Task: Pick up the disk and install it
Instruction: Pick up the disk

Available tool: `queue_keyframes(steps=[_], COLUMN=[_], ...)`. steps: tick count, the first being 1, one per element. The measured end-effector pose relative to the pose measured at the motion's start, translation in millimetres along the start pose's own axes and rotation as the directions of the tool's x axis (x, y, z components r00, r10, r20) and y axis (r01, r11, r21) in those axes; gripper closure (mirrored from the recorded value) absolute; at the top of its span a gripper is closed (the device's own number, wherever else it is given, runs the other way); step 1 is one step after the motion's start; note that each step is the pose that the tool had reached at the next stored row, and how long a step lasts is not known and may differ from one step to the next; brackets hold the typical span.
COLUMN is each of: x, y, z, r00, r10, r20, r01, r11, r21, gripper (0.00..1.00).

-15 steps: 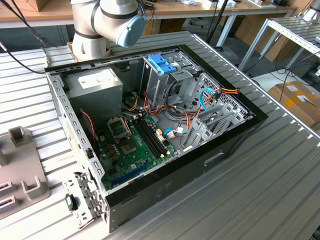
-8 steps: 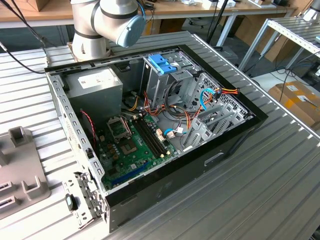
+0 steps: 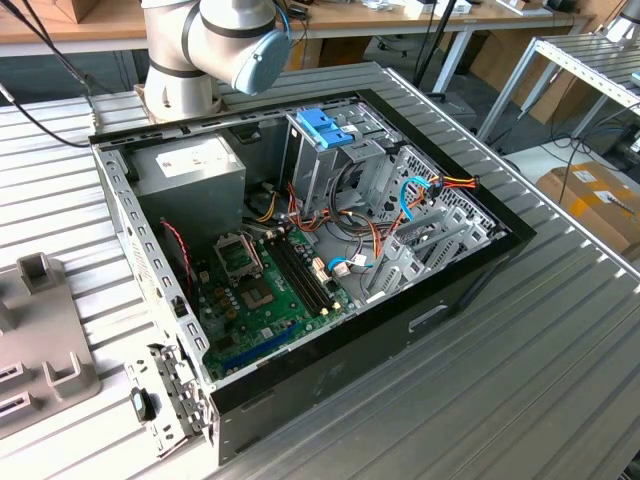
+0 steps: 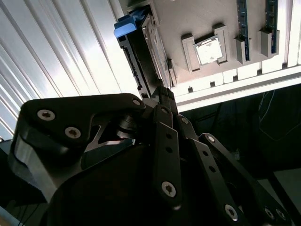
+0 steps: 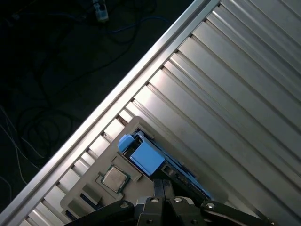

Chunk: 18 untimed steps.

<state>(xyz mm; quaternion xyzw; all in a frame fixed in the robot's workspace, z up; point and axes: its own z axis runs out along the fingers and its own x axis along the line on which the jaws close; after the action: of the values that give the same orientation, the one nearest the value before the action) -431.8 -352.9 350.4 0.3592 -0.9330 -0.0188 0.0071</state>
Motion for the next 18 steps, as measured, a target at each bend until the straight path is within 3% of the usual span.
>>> queue_keyframes(steps=[2,4,5,11,18], x=[0.0,0.0,0.0,0.0,0.0], y=[0.0,0.0,0.0,0.0,0.0], z=[0.0,0.0,0.1,0.2,0.2], r00=[0.9980,0.9905,0.9879,0.9636,0.9617], r10=[-0.063,-0.138,-0.155,-0.267,-0.274], r20=[-0.0026,-0.0056,-0.0063,-0.0108,-0.0111], r01=[0.063,0.138,0.155,0.267,0.274], r11=[0.9980,0.9905,0.9879,0.9636,0.9618], r21=[-0.0002,-0.0005,-0.0006,-0.0016,-0.0017], gripper=[0.89,0.89,0.89,0.89,0.89])
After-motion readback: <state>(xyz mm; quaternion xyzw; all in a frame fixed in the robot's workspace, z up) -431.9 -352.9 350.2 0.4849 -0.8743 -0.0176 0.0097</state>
